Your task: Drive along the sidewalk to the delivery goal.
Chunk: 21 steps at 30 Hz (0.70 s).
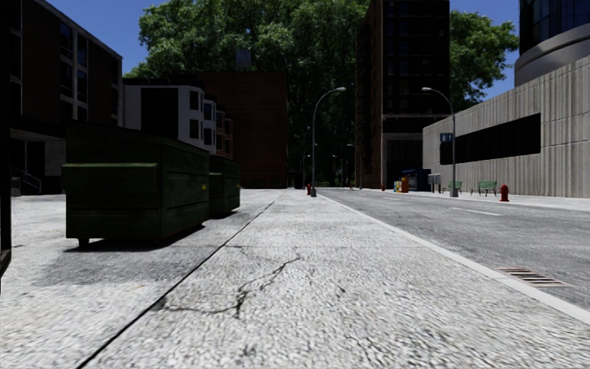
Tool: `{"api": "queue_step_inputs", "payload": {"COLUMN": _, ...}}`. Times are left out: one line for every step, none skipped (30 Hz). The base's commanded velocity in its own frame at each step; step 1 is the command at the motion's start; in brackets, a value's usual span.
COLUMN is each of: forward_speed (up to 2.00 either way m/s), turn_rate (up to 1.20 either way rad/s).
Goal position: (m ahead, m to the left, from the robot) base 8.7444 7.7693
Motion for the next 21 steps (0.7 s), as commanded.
{"api": "queue_step_inputs", "payload": {"forward_speed": 2.00, "turn_rate": 0.00}}
{"api": "queue_step_inputs", "payload": {"forward_speed": 2.00, "turn_rate": 0.00}}
{"api": "queue_step_inputs", "payload": {"forward_speed": 2.00, "turn_rate": 0.00}}
{"api": "queue_step_inputs", "payload": {"forward_speed": 2.00, "turn_rate": 0.00}}
{"api": "queue_step_inputs", "payload": {"forward_speed": 2.00, "turn_rate": 0.00}}
{"api": "queue_step_inputs", "payload": {"forward_speed": 2.00, "turn_rate": 0.00}}
{"api": "queue_step_inputs", "payload": {"forward_speed": 2.00, "turn_rate": 0.00}}
{"api": "queue_step_inputs", "payload": {"forward_speed": 2.00, "turn_rate": 0.00}}
{"api": "queue_step_inputs", "payload": {"forward_speed": 2.00, "turn_rate": 0.00}}
{"api": "queue_step_inputs", "payload": {"forward_speed": 2.00, "turn_rate": 0.00}}
{"api": "queue_step_inputs", "payload": {"forward_speed": 2.00, "turn_rate": 0.00}}
{"api": "queue_step_inputs", "payload": {"forward_speed": 2.00, "turn_rate": 0.00}}
{"api": "queue_step_inputs", "payload": {"forward_speed": 2.00, "turn_rate": 0.00}}
{"api": "queue_step_inputs", "payload": {"forward_speed": 2.00, "turn_rate": 0.00}}
{"api": "queue_step_inputs", "payload": {"forward_speed": 2.00, "turn_rate": 0.00}}
{"api": "queue_step_inputs", "payload": {"forward_speed": 2.00, "turn_rate": 0.00}}
{"api": "queue_step_inputs", "payload": {"forward_speed": 2.00, "turn_rate": 0.00}}
{"api": "queue_step_inputs", "payload": {"forward_speed": 2.00, "turn_rate": 0.00}}
{"api": "queue_step_inputs", "payload": {"forward_speed": 2.00, "turn_rate": 0.00}}
{"api": "queue_step_inputs", "payload": {"forward_speed": 2.00, "turn_rate": 0.00}}
{"api": "queue_step_inputs", "payload": {"forward_speed": 2.00, "turn_rate": 0.00}}
